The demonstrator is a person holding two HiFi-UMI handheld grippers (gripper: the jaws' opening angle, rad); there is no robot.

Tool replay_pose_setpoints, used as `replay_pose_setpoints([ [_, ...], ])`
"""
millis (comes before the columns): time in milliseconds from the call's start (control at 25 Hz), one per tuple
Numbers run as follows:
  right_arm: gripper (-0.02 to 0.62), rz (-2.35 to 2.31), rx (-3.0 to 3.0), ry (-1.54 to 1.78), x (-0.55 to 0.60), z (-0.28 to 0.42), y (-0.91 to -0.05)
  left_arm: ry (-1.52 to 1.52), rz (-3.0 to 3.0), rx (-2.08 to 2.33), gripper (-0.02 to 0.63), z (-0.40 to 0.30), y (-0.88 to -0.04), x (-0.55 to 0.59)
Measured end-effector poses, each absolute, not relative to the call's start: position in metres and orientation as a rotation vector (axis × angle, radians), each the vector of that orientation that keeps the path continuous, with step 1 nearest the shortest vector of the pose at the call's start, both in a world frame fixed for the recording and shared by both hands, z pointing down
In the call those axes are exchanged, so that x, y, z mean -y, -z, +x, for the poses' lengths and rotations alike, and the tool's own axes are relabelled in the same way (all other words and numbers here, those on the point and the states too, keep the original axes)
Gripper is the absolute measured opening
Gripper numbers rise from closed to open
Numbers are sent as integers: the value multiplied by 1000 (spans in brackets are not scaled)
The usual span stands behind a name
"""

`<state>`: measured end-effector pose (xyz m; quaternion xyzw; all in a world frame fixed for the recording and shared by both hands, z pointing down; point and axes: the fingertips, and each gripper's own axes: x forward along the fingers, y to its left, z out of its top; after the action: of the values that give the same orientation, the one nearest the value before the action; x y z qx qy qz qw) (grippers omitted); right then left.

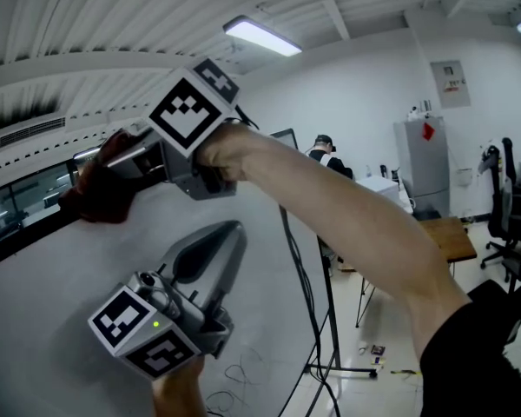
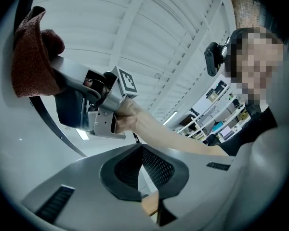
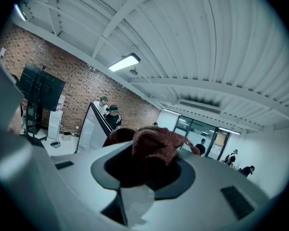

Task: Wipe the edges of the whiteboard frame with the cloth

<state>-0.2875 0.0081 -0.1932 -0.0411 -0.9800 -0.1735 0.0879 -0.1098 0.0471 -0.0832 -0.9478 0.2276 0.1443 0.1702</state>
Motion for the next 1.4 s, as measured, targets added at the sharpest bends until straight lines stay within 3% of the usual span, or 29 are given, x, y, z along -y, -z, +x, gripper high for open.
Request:
replay_pose_setpoints([
  [640, 135, -134, 2933, 523, 35, -278, 186, -365, -2671, -638, -9, -118, 60, 5],
  [1400, 135, -202, 2917, 546, 161, -161, 186, -342, -2632, -810, -9, -9, 62, 130],
])
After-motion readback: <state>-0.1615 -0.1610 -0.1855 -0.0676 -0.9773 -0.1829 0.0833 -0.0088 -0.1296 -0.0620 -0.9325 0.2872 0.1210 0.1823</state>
